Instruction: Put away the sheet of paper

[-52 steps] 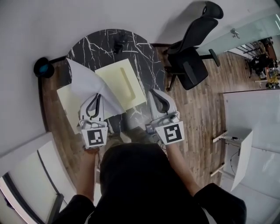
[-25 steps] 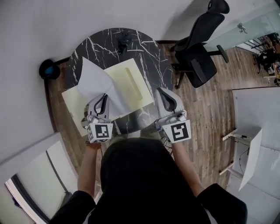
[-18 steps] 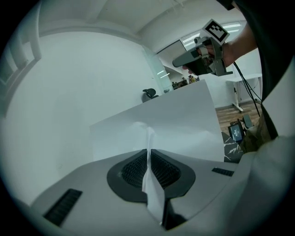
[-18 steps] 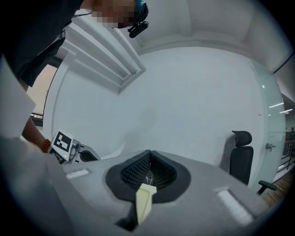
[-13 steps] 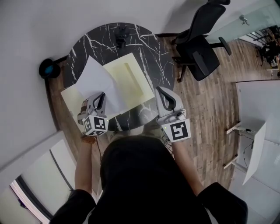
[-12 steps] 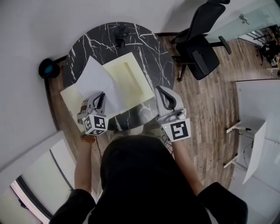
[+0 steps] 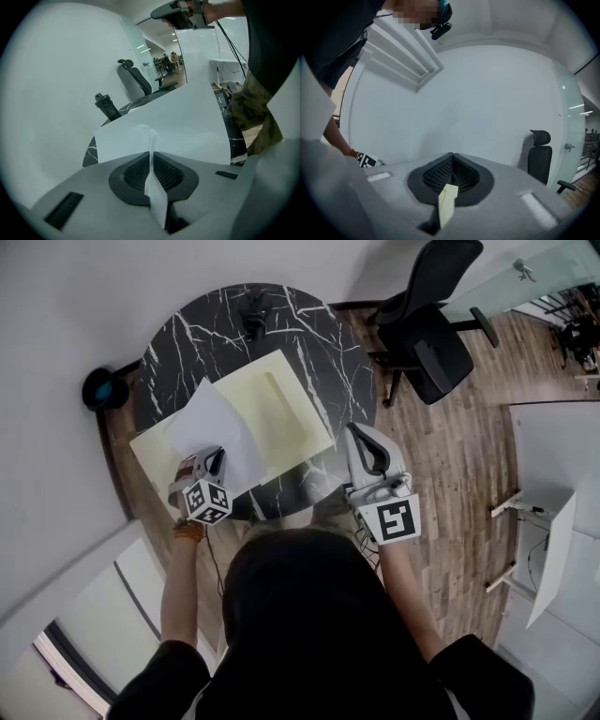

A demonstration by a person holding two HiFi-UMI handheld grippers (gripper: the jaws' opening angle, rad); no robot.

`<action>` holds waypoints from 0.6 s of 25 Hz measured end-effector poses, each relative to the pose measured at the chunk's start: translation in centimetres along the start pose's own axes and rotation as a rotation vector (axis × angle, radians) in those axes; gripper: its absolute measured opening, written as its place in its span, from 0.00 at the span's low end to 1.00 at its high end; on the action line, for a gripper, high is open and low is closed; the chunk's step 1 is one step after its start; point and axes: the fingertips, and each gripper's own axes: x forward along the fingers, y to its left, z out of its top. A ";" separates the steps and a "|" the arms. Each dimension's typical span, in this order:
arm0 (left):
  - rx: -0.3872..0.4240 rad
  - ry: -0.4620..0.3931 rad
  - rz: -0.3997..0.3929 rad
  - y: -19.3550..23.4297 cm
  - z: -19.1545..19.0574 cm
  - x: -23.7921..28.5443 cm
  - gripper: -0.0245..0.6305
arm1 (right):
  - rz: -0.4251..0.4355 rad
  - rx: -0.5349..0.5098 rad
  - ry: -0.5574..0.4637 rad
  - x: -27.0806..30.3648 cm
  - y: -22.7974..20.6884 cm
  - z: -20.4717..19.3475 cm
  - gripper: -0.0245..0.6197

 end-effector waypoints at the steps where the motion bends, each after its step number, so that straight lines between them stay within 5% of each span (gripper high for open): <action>1: 0.015 0.006 -0.013 -0.3 -0.5 0.6 0.10 | -0.001 -0.005 0.005 0.0 -0.1 -0.1 0.04; 15: 0.077 0.130 -0.102 -2.7 -6.2 3.0 0.10 | 0.023 -0.030 0.008 0.6 0.8 0.0 0.04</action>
